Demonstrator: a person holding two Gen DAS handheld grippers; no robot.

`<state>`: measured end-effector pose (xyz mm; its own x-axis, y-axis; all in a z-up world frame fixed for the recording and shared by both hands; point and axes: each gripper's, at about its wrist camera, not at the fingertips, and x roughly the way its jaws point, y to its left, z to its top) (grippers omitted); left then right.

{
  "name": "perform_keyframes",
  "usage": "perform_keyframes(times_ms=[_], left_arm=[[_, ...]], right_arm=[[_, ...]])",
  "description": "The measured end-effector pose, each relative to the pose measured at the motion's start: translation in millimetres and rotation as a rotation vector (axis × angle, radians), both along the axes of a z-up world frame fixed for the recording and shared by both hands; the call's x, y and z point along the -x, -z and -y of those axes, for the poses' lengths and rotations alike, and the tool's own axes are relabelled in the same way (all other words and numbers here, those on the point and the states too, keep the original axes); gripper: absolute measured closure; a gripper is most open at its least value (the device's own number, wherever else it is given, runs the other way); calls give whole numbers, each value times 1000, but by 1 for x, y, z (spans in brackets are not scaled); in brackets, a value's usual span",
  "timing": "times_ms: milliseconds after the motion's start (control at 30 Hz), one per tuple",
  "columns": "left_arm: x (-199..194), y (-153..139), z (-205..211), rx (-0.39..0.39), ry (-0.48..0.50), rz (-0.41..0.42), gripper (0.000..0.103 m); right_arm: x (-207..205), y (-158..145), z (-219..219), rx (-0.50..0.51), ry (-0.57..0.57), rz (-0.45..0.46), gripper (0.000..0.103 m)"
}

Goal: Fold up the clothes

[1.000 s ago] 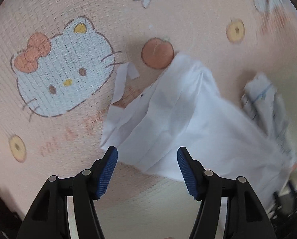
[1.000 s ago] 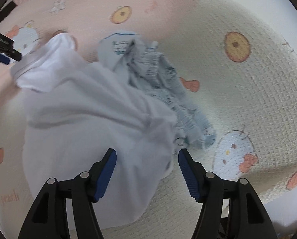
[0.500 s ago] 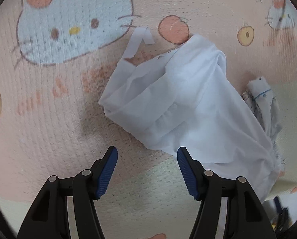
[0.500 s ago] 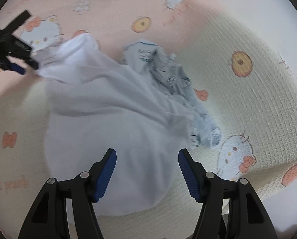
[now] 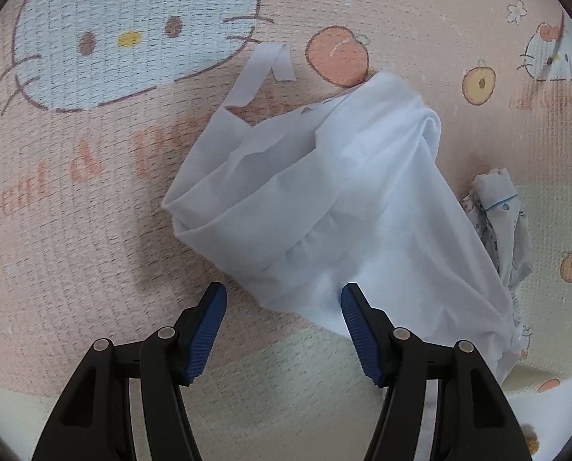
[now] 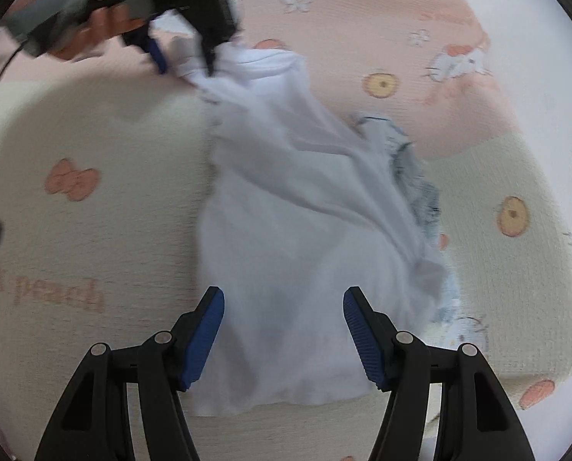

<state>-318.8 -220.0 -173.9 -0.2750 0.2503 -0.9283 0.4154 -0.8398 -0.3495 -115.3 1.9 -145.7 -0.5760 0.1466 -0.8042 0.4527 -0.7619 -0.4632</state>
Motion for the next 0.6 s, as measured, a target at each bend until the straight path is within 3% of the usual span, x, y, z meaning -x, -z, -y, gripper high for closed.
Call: perform_keyframes(times_ms=[100,233,300,433,467,500,567,600], left_arm=[[1,1,1,-7,10,-41,44],[0,3,0,9,21,-71,44],[0,3,0,19,28,-85,44],[-1,3,4,50,36,-93,58],[-2,3,7,51,36,-90,59],[-2,2,8,52,33,-87,61],[-2,1,12,57,27,-91,76],[-2,0,13,57,26,-93,81]], right_arm=[[-6,8,11,-32,-28,5,39],[-9,30,19,-185,-41,-36,39],[-7,38,16,-214,-28,-32,39],[-2,43,8,-199,-4,-30,40],[0,42,6,-182,-1,-28,43],[2,42,5,-168,0,-22,56],[4,40,1,-137,14,2,82],[6,39,-2,-121,20,13,86]])
